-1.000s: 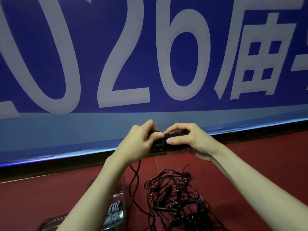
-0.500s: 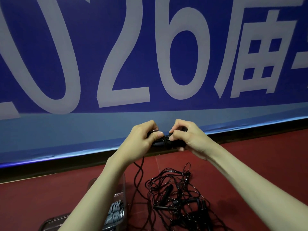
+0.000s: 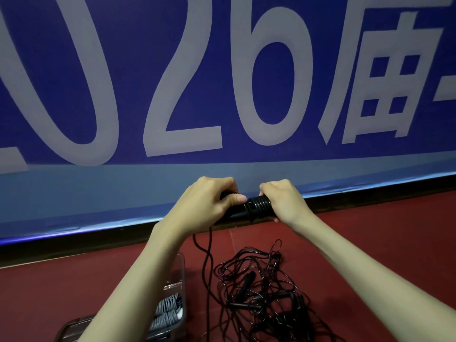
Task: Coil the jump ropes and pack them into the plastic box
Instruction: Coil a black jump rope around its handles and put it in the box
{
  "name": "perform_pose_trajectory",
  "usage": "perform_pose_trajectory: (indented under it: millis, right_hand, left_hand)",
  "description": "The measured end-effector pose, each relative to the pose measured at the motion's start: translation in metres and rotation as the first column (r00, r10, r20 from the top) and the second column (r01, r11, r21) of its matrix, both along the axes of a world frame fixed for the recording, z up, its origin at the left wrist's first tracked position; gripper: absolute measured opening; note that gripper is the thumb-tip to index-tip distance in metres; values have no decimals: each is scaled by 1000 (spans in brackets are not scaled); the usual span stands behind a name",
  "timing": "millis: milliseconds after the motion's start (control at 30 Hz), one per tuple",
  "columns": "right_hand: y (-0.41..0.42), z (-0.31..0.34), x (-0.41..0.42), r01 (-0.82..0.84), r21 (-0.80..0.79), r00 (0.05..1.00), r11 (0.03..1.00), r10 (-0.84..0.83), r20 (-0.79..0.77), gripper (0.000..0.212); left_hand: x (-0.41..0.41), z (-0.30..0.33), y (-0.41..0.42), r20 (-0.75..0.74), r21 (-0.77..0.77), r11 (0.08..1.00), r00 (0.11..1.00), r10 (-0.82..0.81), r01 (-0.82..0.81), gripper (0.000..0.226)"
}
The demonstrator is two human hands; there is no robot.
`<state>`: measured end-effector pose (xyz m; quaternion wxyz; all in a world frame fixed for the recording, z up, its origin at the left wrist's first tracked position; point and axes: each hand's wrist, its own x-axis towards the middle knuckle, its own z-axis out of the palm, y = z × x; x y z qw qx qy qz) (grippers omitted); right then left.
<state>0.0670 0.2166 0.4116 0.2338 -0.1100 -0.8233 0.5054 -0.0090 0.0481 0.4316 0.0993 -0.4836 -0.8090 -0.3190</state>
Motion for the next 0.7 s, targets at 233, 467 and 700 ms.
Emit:
perform_pose_trajectory:
  millis: [233, 467, 700]
  right_hand:
    - [-18, 0, 4, -163, 244, 987, 956, 156, 50, 33]
    - [-17, 15, 1, -112, 201, 985, 973, 135, -107, 49]
    - [-13, 15, 4, -92, 195, 963, 976, 138, -234, 45]
  left_hand:
    - [3, 3, 0, 109, -42, 984, 980, -168, 173, 19]
    - [-1, 1, 2, 317, 287, 956, 935, -161, 68, 20]
    - [1, 6, 7, 393, 321, 947, 908, -148, 16, 22]
